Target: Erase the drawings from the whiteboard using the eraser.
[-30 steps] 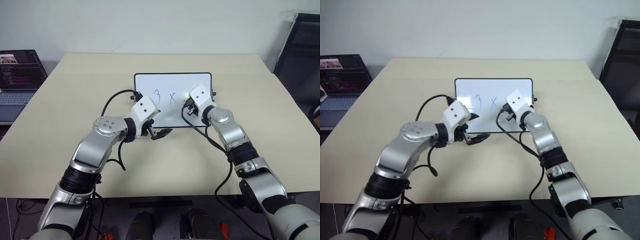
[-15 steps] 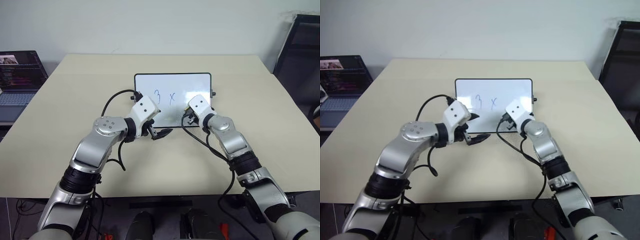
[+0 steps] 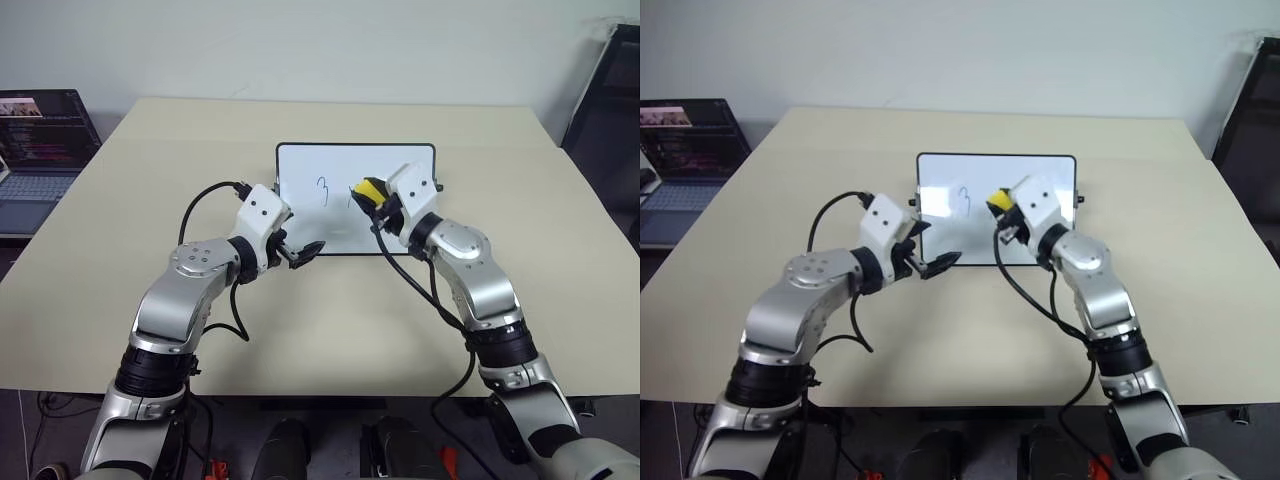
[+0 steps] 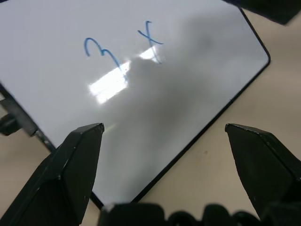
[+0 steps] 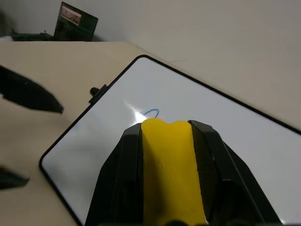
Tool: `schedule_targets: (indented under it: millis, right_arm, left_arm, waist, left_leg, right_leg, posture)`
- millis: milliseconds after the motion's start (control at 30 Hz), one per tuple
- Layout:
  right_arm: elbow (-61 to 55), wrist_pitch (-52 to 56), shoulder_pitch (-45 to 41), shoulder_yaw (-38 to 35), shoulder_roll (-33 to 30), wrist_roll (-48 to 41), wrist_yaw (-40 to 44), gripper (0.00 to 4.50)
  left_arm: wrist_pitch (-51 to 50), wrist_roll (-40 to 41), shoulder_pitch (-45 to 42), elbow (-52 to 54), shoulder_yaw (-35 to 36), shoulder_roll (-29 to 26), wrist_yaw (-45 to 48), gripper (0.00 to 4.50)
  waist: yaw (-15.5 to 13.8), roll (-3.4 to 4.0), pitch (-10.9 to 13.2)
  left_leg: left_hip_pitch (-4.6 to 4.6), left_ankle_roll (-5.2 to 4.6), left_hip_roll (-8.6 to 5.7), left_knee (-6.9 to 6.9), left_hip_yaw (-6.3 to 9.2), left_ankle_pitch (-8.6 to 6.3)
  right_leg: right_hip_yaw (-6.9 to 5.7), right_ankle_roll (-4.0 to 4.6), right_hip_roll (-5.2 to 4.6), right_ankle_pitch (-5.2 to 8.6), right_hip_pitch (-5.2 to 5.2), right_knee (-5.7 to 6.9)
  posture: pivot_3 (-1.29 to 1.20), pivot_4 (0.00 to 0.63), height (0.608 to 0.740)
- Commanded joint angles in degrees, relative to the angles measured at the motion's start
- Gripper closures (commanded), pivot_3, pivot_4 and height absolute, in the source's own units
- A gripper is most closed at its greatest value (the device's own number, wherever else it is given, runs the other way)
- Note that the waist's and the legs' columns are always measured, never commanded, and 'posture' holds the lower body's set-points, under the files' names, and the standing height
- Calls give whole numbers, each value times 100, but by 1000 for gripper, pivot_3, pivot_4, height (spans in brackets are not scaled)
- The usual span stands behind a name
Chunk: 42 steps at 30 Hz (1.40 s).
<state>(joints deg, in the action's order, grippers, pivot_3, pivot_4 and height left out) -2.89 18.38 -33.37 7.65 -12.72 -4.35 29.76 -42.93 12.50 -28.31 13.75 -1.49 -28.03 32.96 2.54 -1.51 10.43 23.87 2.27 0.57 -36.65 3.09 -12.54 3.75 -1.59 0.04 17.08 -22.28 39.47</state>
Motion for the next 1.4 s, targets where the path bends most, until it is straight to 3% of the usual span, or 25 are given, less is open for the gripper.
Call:
schedule_targets:
  millis: [33,300,467,600,1100,1267,1400]
  right_arm:
    - [-587,-61,278,-251,-80,-369,134,3398]
    - [-646,-410,678,-223,-118,-400,135,3398]
    - [-407,-561,368,-60,-152,-149,105,3398]
    - [300,-707,-371,288,-159,532,-180,3398]
    - [3988,-1331,-2545,519,392,1223,-682,3399]
    - [4852,-1612,-2847,536,386,1328,-700,3399]
    - [4768,-1347,-2655,703,309,1325,-106,3399]
  left_arm:
    - [253,92,125,78,369,105,-224,0]
    - [590,173,280,-103,476,163,-253,0]
    - [760,185,227,-300,471,170,-272,0]
    - [872,56,159,-387,339,47,-209,0]
    - [1220,-283,-343,-853,-300,-287,385,0]
    - [1243,-347,-384,-829,-395,-299,466,0]
    - [1111,-341,-415,-684,-428,-267,456,0]
  waist:
    - [-7,1,0]
    - [-22,0,0]
    - [-19,0,0]
    - [1,1,0]
    - [-14,2,1]
    - [-3,2,2]
    - [10,2,1]
  left_leg:
    - [0,0,1,1,0,0]
    - [-4,0,2,1,-2,0]
    - [-5,0,1,0,-5,0]
    - [-8,0,2,0,-9,1]
    - [-6,1,-1,3,-10,1]
    - [-6,1,1,5,-9,1]
    - [-6,0,0,3,-10,1]
  right_leg:
    - [0,0,0,0,0,0]
    - [-2,0,2,0,0,2]
    - [-6,0,2,0,0,3]
    - [-13,0,3,0,-1,8]
    - [-16,2,1,-1,-3,4]
    - [-16,3,1,-1,-5,5]
    - [-16,3,1,-1,-4,9]
  posture:
    - [0,150,740]
    - [0,150,740]
    - [0,150,740]
    - [0,150,740]
    - [0,150,740]
    - [0,150,740]
    - [0,150,740]
